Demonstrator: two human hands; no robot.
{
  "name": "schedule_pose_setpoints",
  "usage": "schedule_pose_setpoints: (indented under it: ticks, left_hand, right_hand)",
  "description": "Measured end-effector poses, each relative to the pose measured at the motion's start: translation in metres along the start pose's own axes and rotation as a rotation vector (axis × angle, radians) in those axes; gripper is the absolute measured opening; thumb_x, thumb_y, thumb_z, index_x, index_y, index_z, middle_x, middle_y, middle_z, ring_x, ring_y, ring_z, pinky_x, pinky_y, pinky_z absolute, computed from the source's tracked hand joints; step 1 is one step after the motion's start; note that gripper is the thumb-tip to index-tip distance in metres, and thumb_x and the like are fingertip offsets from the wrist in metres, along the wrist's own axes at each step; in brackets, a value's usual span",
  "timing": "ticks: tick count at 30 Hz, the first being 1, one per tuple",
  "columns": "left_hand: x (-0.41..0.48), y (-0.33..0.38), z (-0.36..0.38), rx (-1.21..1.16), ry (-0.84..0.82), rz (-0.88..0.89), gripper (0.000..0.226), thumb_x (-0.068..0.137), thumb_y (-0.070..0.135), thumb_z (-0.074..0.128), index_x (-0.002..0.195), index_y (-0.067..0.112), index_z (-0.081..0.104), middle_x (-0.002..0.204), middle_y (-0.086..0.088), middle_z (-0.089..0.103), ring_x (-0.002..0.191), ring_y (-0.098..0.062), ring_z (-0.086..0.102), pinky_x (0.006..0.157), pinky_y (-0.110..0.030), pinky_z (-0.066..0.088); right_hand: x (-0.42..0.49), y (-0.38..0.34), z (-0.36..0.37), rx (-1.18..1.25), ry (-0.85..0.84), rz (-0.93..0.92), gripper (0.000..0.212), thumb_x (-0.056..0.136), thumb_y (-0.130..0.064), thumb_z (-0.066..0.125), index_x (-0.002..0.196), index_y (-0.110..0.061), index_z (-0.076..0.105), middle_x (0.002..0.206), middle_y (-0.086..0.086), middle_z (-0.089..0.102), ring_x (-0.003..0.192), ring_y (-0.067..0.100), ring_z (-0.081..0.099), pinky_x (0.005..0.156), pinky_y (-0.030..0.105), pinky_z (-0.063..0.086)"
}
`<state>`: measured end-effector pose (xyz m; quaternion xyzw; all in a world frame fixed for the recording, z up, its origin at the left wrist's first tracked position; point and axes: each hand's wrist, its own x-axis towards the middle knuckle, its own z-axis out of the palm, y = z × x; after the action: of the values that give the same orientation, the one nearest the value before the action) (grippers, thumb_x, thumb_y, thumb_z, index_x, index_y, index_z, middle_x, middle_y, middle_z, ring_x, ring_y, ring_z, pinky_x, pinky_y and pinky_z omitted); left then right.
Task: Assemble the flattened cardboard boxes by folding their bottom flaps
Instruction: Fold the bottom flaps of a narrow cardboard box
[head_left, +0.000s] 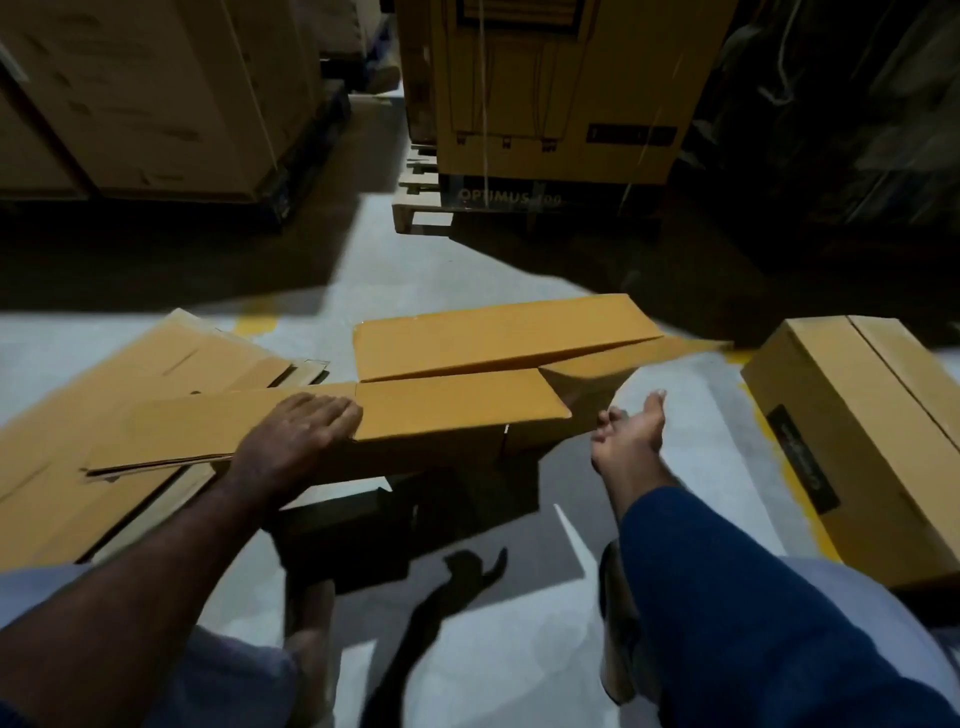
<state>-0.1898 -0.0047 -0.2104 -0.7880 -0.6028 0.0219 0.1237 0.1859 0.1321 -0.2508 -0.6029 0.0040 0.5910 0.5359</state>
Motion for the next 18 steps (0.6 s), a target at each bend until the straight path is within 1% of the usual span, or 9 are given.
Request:
schedule_pose_setpoints:
  ticks: [2, 4, 5, 8, 12, 13, 15, 16, 18]
  left_hand:
    - [-0.007, 0.011, 0.011, 0.017, -0.035, 0.018, 0.083, 0.056, 0.006, 0.097, 0.132, 0.001, 0.062, 0.127, -0.021, 0.067, 0.111, -0.035, 0.069, 0.094, -0.049, 0.053]
    - [-0.010, 0.023, 0.014, 0.039, 0.037, 0.067, 0.081, 0.054, -0.001, 0.095, 0.129, -0.003, 0.064, 0.125, -0.024, 0.068, 0.109, -0.038, 0.070, 0.091, -0.050, 0.056]
    - [-0.010, 0.025, 0.014, 0.037, 0.055, 0.080, 0.081, 0.052, -0.003, 0.095, 0.128, -0.005, 0.064, 0.124, -0.025, 0.068, 0.108, -0.039, 0.070, 0.088, -0.050, 0.057]
    - [-0.012, 0.027, 0.012, 0.054, 0.068, 0.121, 0.085, 0.047, -0.001, 0.097, 0.125, -0.005, 0.066, 0.122, -0.025, 0.068, 0.106, -0.040, 0.071, 0.083, -0.050, 0.059]
    - [-0.018, 0.035, 0.015, 0.075, 0.096, 0.163, 0.078, 0.056, 0.009, 0.096, 0.127, -0.004, 0.066, 0.123, -0.023, 0.069, 0.107, -0.037, 0.070, 0.084, -0.048, 0.059]
    - [-0.021, 0.038, 0.018, 0.079, 0.103, 0.185, 0.075, 0.058, 0.011, 0.094, 0.126, -0.004, 0.067, 0.123, -0.023, 0.069, 0.107, -0.036, 0.070, 0.084, -0.047, 0.059]
    - [-0.026, 0.052, 0.021, 0.056, 0.059, 0.199, 0.064, 0.066, 0.015, 0.087, 0.124, -0.003, 0.068, 0.119, -0.021, 0.070, 0.103, -0.035, 0.071, 0.083, -0.045, 0.059]
    - [-0.028, 0.061, 0.020, 0.022, 0.004, 0.189, 0.054, 0.070, 0.016, 0.081, 0.121, 0.001, 0.069, 0.115, -0.018, 0.071, 0.099, -0.034, 0.071, 0.081, -0.042, 0.059]
    - [-0.028, 0.077, 0.015, -0.140, -0.127, 0.119, 0.029, 0.079, 0.021, 0.062, 0.107, 0.015, 0.068, 0.102, -0.008, 0.072, 0.089, -0.030, 0.069, 0.073, -0.037, 0.056]
  right_hand:
    - [-0.028, -0.012, 0.021, -0.193, -0.032, -0.121, 0.081, 0.087, -0.068, 0.063, 0.144, -0.012, 0.047, 0.123, 0.004, 0.062, 0.115, 0.020, 0.065, 0.092, 0.033, 0.053]
    - [-0.040, -0.013, 0.037, -0.505, 0.026, -0.302, 0.067, 0.088, -0.051, 0.074, 0.140, -0.017, 0.049, 0.122, 0.002, 0.063, 0.110, 0.024, 0.063, 0.090, 0.037, 0.053]
    - [-0.045, -0.008, 0.041, -0.556, -0.033, -0.308, 0.059, 0.085, -0.045, 0.078, 0.134, -0.022, 0.054, 0.120, 0.000, 0.065, 0.107, 0.023, 0.062, 0.092, 0.038, 0.052]
    - [-0.043, 0.015, 0.032, -0.445, -0.088, -0.146, 0.052, 0.080, -0.045, 0.080, 0.124, -0.031, 0.059, 0.118, 0.002, 0.068, 0.107, 0.024, 0.064, 0.101, 0.049, 0.052]
    - [-0.038, 0.021, 0.019, -0.327, -0.067, 0.072, 0.076, 0.096, -0.063, 0.055, 0.151, -0.013, 0.043, 0.146, 0.015, 0.052, 0.137, 0.034, 0.048, 0.117, 0.051, 0.035]
    - [-0.041, 0.023, 0.018, -0.305, -0.052, 0.056, 0.075, 0.099, -0.063, 0.050, 0.151, -0.010, 0.043, 0.149, 0.016, 0.050, 0.139, 0.033, 0.046, 0.116, 0.048, 0.036]
    - [-0.046, 0.031, 0.016, -0.360, 0.066, -0.066, 0.061, 0.105, -0.051, 0.044, 0.142, -0.002, 0.052, 0.140, 0.019, 0.059, 0.129, 0.032, 0.057, 0.101, 0.041, 0.046]
    - [-0.048, 0.036, 0.015, -0.430, 0.140, -0.145, 0.053, 0.107, -0.042, 0.044, 0.136, 0.001, 0.056, 0.134, 0.021, 0.062, 0.121, 0.034, 0.062, 0.092, 0.039, 0.050]
    - [-0.052, 0.046, 0.015, -0.546, 0.212, -0.279, 0.041, 0.108, -0.025, 0.044, 0.129, 0.007, 0.059, 0.128, 0.027, 0.064, 0.114, 0.039, 0.064, 0.088, 0.040, 0.051]
